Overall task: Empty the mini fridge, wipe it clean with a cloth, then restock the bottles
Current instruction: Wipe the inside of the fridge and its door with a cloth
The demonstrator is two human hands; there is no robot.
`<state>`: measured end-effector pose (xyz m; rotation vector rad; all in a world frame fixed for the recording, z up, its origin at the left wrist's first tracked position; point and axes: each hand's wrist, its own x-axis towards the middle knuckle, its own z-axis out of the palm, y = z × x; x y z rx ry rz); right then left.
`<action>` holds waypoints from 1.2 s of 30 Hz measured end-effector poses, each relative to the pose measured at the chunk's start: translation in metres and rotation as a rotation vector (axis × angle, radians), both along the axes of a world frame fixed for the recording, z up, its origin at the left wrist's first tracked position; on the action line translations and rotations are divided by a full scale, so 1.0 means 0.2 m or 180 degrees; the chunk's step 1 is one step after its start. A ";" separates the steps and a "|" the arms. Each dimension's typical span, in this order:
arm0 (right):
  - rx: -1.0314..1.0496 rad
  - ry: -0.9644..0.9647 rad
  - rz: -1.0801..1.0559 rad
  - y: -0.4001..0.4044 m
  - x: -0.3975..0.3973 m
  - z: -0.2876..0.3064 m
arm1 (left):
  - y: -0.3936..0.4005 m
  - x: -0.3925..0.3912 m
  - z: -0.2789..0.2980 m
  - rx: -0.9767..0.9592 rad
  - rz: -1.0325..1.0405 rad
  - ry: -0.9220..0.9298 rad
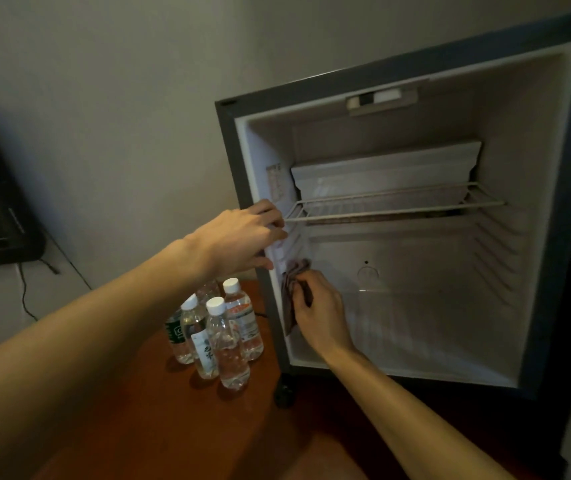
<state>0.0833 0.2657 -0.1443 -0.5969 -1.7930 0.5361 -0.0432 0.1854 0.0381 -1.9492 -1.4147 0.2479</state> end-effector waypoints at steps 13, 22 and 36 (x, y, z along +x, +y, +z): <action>0.0239 -0.0135 -0.0506 0.44 -0.13 0.07 | 0.02 0.00 -0.01 -0.0066 0.0136 -0.0038; -0.0043 -0.0038 -0.0309 0.12 -0.06 0.05 | 0.01 0.03 -0.01 -0.0013 0.0228 -0.0054; -0.0136 -0.0339 -0.0155 0.04 0.00 -0.02 | 0.00 0.03 -0.01 0.0007 0.0182 -0.0038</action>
